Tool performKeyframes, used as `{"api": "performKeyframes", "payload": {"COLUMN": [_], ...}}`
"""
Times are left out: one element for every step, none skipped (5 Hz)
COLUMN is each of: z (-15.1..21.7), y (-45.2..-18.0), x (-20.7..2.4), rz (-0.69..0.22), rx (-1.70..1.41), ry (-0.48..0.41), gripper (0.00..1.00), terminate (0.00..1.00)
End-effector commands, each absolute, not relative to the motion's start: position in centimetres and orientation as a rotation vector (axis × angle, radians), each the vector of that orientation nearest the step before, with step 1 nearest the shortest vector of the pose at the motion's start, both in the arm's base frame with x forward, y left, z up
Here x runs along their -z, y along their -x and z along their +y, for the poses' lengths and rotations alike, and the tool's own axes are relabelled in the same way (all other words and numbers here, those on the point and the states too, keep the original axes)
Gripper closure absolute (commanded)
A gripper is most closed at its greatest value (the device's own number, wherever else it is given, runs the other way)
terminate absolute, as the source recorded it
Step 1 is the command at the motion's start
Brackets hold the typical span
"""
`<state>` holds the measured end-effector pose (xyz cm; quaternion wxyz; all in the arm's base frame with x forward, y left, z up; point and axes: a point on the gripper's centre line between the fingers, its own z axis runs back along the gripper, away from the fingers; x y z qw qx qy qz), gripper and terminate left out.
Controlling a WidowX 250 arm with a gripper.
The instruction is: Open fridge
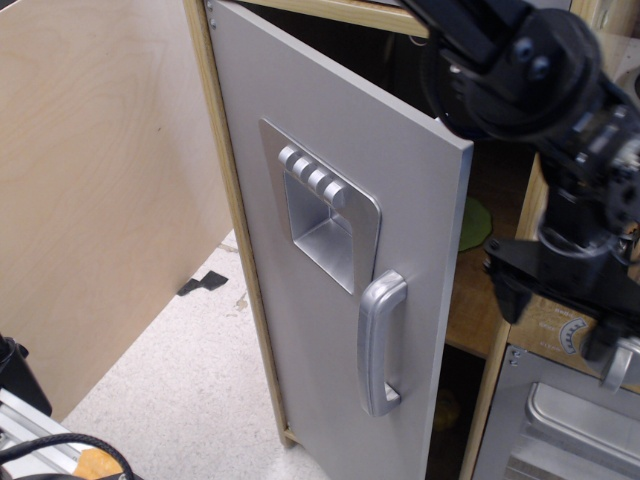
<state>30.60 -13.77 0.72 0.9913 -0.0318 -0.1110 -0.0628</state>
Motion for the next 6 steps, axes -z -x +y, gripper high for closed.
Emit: {"api": "performKeyframes", "payload": {"z": [-11.2, -10.3, -9.6, -8.6, -6.8, -4.4], "y": [-30.5, -28.4, -26.0, -22.9, -21.0, -20.1], "x": [-2.3, -2.7, -3.6, -4.5, -4.8, -4.7], "rz": [-0.211, -0.139, -0.083, -0.064, -0.068, -0.079], "rx": [0.119, 0.044, -0.014, -0.078, -0.093, -0.097], "ry": [0.028, 0.047, 0.049, 0.030, 0.015, 0.015], "gripper": [0.00, 0.00, 0.00, 0.00, 0.00, 0.00], "terminate": [0.00, 0.00, 0.00, 0.00, 0.00, 0.00]}}
